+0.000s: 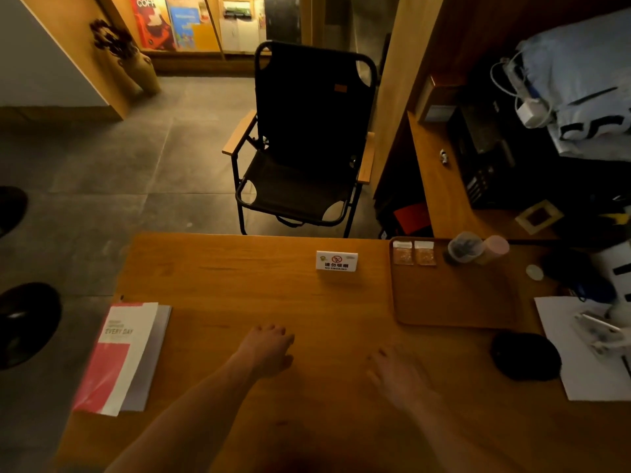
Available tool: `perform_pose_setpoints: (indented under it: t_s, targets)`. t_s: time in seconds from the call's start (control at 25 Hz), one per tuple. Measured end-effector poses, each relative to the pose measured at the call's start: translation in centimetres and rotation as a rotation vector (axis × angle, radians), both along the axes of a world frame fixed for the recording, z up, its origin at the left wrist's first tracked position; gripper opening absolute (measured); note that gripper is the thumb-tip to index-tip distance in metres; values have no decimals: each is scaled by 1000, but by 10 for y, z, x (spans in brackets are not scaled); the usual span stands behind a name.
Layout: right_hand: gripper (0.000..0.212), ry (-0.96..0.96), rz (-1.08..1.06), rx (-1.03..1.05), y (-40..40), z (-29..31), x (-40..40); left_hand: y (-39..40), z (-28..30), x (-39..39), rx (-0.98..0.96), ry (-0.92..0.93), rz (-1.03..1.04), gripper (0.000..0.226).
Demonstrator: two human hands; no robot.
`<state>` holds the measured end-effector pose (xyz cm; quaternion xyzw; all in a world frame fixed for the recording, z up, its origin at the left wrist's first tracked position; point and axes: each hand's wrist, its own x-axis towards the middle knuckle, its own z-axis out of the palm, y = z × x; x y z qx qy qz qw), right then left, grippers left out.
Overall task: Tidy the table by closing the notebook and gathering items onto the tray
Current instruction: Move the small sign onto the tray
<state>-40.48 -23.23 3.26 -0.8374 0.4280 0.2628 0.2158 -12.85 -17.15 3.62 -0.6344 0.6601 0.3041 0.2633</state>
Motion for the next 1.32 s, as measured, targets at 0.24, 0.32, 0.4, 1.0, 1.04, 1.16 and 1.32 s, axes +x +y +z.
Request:
perform_pose_setpoints:
  t_s: [0.24, 0.32, 0.4, 1.0, 1.04, 1.16, 1.32]
  targets:
    - [61, -29, -55, -19, -5, -25, -3, 0, -34, -6, -235, 46, 99, 53]
    - [71, -52, -21, -24, -11, -33, 1, -7, -41, -4, -276, 56, 208, 55]
    - [82, -75, 23, -34, -18, -42, 6, -19, -47, -2, -316, 72, 310, 56]
    - [114, -131, 36, -50, -14, -101, 15, -144, -69, 10, -531, 296, 580, 83]
    - [114, -134, 36, -50, -14, -101, 14, -148, -69, 8, -539, 309, 560, 83]
    - [113, -143, 38, -50, -13, -98, 15, -154, -69, 3, -571, 312, 508, 72]
    - [114, -144, 35, -50, -13, -98, 14, -157, -70, -1, -612, 274, 506, 46]
